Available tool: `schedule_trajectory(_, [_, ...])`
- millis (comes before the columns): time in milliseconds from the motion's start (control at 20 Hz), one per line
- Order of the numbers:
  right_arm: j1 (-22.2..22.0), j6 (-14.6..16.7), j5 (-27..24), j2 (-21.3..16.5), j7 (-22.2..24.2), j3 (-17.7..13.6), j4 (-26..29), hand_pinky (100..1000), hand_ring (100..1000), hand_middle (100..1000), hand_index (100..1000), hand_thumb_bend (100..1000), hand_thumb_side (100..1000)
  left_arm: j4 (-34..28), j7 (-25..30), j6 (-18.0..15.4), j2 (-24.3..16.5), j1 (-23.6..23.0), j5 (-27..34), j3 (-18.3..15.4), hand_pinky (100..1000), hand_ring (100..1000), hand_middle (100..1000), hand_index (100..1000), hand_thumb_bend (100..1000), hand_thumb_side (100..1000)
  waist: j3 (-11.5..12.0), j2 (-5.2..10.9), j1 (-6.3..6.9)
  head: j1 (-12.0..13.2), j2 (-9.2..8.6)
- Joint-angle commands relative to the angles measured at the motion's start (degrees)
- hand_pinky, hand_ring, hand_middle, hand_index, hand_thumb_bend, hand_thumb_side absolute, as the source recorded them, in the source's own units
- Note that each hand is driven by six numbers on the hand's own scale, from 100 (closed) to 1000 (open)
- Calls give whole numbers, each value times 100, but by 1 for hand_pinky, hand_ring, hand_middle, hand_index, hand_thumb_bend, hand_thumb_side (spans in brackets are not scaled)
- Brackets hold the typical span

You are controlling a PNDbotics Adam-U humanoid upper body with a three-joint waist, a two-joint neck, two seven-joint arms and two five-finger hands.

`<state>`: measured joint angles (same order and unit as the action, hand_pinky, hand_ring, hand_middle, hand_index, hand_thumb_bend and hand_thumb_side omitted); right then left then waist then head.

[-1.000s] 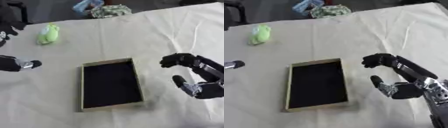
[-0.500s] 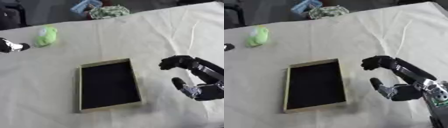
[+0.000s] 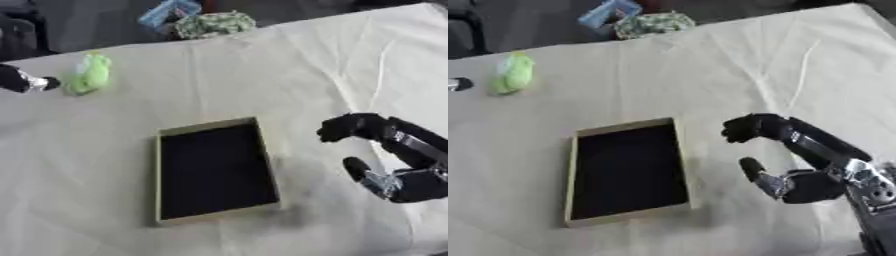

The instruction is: Pick up objects on the table and place them in the box.

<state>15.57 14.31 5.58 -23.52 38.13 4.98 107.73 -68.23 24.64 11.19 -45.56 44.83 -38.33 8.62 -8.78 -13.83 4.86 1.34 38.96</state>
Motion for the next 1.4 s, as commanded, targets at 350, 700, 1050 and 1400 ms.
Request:
schedule_trajectory(350, [74,5,-84,-96,60,16,64,798,790,790,918,100,511,1067,-393,-48,465,444,-573,-122,778,832,852,979,593,422,-66,35,-11,69,-61])
schedule_trajectory(700, [95,5,-97,-88,80,23,67,798,790,790,918,100,512,1377,-790,21,685,510,-699,-139,774,829,847,976,588,433,-99,8,-7,212,-145])
schedule_trajectory(1050, [119,8,-112,-83,109,43,65,798,790,790,918,100,512,1518,-1231,237,873,551,-832,-116,769,825,842,972,567,436,-162,-2,2,345,-219])
schedule_trajectory(1400, [140,7,-131,-76,141,65,61,798,790,789,918,100,513,1631,-1772,502,1039,591,-1061,-104,755,812,827,961,523,449,-230,-25,24,394,-263])
